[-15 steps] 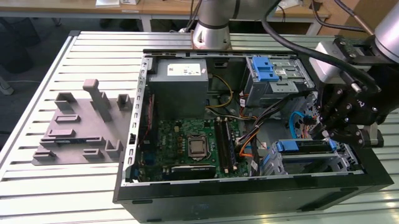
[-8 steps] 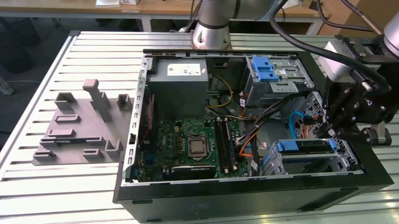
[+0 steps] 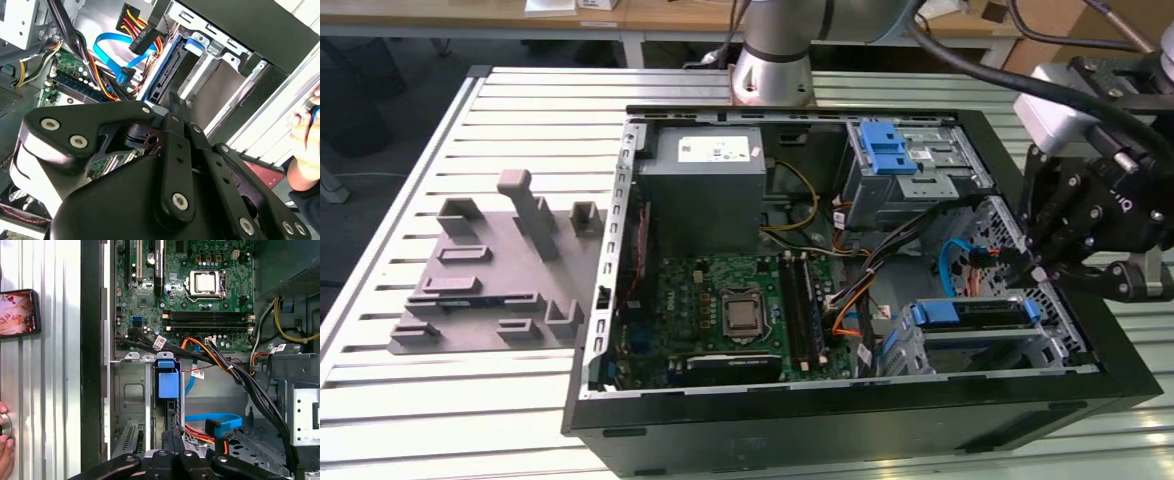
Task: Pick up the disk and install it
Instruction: 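Insert the first disk wire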
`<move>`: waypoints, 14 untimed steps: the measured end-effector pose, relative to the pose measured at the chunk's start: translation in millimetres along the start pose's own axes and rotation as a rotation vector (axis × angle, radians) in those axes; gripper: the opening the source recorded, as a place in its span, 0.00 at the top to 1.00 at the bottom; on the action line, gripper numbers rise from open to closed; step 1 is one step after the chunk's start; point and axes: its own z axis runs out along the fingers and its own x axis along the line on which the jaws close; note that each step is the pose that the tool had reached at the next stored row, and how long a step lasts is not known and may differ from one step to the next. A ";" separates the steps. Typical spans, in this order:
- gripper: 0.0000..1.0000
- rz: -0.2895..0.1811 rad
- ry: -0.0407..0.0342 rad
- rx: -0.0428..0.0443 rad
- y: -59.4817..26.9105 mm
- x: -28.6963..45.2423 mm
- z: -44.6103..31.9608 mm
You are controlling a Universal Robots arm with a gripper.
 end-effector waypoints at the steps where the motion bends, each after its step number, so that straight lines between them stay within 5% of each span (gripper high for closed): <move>1: 0.89 0.000 0.0001 0.0000 0.0 -0.2 -1.9; 9: 0.89 0.000 0.0002 0.0000 -1.6 -1.6 -6.1; 14: 0.89 0.000 0.0000 0.0000 -4.8 -10.1 -5.6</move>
